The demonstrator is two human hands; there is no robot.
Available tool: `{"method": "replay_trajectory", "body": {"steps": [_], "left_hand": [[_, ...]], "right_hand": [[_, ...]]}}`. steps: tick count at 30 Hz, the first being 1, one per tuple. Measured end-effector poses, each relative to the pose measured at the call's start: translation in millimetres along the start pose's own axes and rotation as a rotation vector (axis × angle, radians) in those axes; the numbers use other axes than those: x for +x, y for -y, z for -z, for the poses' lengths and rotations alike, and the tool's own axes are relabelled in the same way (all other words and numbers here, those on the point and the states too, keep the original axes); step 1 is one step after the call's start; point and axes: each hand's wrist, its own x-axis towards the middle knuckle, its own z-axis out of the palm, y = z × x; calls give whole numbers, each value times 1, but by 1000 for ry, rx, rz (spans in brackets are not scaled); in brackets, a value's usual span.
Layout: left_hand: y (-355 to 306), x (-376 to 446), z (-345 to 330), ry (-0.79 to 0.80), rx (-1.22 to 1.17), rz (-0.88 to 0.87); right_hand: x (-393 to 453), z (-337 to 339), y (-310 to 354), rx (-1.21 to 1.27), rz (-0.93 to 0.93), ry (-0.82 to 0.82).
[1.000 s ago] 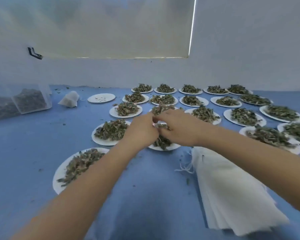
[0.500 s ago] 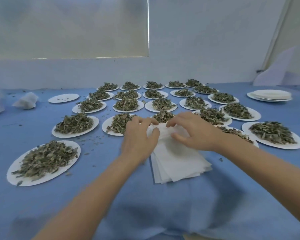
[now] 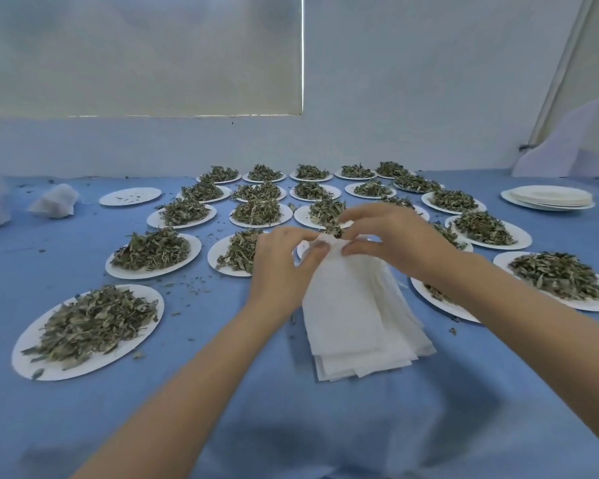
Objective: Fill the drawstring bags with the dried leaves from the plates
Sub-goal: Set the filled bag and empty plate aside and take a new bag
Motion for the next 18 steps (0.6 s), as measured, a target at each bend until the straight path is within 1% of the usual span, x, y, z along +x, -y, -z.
{"method": "replay_trajectory", "body": {"steps": [4, 6, 9, 12, 14, 16, 18], "left_hand": [[-6, 11, 11, -73, -230, 74], [-7, 21, 21, -135, -250, 71], [-4, 39, 38, -193, -215, 50], [2, 58, 54, -235, -188, 51], [8, 70, 63, -239, -168, 32], [13, 79, 69, -200, -139, -10], [20, 86, 72, -146, -99, -30]], "right_hand": [[19, 15, 8, -28, 62, -144], [34, 21, 15, 12, 45, -215], [57, 23, 25, 153, -54, -268], [82, 17, 32, 95, -13, -258], [98, 11, 37, 73, -30, -197], [114, 3, 41, 43, -63, -124], [126, -3, 44, 64, -76, -90]]}}
